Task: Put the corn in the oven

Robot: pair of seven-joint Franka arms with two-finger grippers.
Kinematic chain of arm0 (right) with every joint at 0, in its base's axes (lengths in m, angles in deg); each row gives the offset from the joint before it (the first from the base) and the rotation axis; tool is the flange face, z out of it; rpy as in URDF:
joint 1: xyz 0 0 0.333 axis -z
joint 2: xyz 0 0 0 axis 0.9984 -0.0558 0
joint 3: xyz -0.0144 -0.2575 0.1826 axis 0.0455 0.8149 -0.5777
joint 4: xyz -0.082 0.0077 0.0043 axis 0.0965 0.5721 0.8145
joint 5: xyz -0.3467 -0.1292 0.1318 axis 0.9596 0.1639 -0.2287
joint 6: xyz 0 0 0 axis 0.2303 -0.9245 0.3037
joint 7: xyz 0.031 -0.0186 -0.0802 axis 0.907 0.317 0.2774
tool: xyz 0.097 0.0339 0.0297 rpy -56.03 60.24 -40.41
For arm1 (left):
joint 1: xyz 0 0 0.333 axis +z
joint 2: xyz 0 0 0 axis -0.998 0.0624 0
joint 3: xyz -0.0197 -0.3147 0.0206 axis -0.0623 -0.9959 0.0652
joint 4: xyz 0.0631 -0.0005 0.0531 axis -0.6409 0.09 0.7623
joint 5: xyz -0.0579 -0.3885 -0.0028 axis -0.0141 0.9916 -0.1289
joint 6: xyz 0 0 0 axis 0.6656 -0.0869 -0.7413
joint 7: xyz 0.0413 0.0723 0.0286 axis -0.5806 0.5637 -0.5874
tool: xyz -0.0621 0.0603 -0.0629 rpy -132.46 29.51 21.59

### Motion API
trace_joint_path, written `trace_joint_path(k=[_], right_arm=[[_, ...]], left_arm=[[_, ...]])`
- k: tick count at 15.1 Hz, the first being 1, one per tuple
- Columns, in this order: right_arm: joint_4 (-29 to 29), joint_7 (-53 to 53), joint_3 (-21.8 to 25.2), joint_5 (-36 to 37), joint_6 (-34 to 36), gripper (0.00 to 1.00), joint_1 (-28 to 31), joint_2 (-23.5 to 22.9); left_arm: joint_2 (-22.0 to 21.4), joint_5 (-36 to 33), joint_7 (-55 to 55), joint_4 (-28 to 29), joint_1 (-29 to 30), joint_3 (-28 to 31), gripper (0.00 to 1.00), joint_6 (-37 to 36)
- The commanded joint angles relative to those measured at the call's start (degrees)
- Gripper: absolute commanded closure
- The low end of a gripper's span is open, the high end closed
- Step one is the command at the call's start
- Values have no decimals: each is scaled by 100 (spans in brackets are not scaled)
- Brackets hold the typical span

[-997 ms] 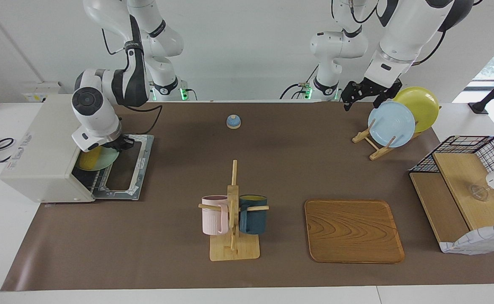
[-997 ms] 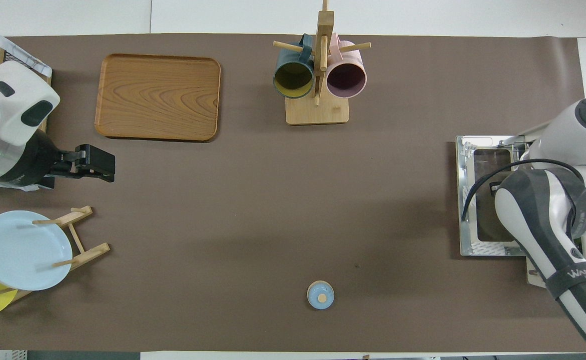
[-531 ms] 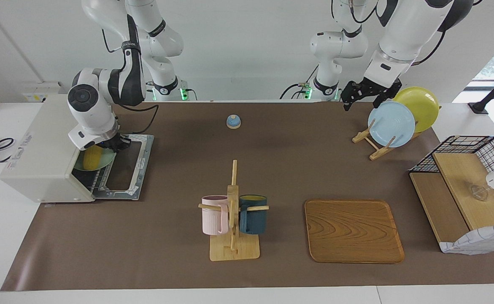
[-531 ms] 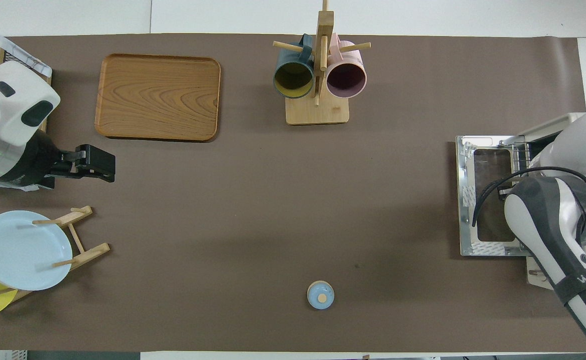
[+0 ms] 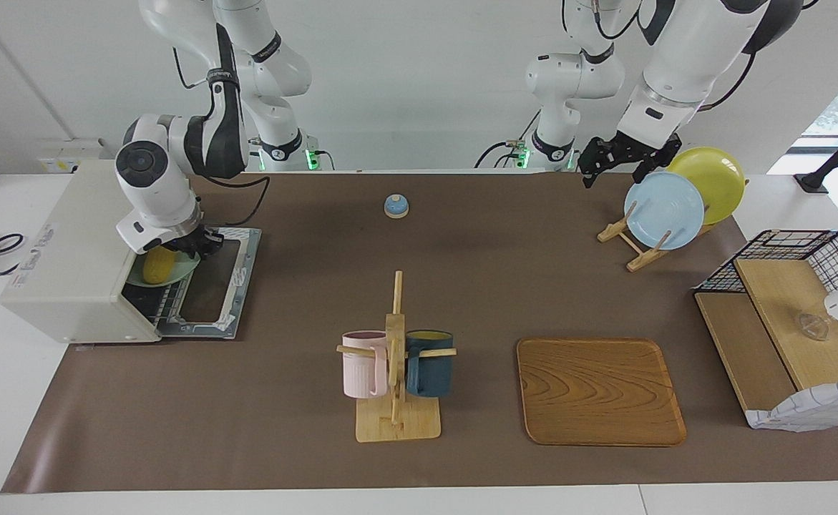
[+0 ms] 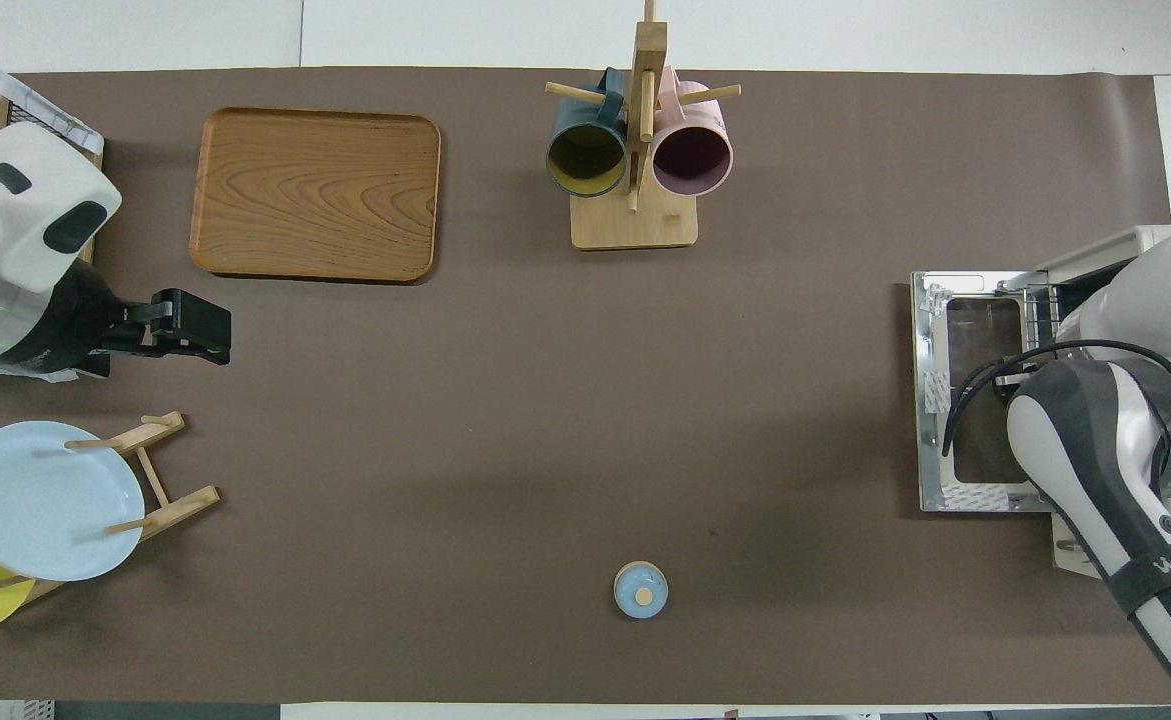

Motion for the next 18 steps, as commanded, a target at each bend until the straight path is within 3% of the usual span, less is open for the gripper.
trace_joint_path(k=[1, 3, 4, 6, 12, 18], right_arm=[[379, -145, -91, -30, 334, 73, -31, -114], [809, -101, -91, -30, 624, 73, -294, -255], [907, -40, -91, -39, 634, 79, -461, -308], [865, 328, -91, -292, 451, 99, -620, -308], [-49, 629, -91, -390, -841, 100, -831, -273], [-129, 1068, -91, -390, -1326, 100, -998, -782]], left_arm=[[32, 46, 12, -111, -39, 30, 0, -92], [32, 37, 12, -111, -39, 30, 0, -101], [32, 37, 12, -111, -39, 30, 0, -101], [32, 37, 12, -111, -39, 30, 0, -110], [32, 46, 12, -111, -39, 30, 0, -110], [24, 37, 12, -102, 5, 30, 0, -127]])
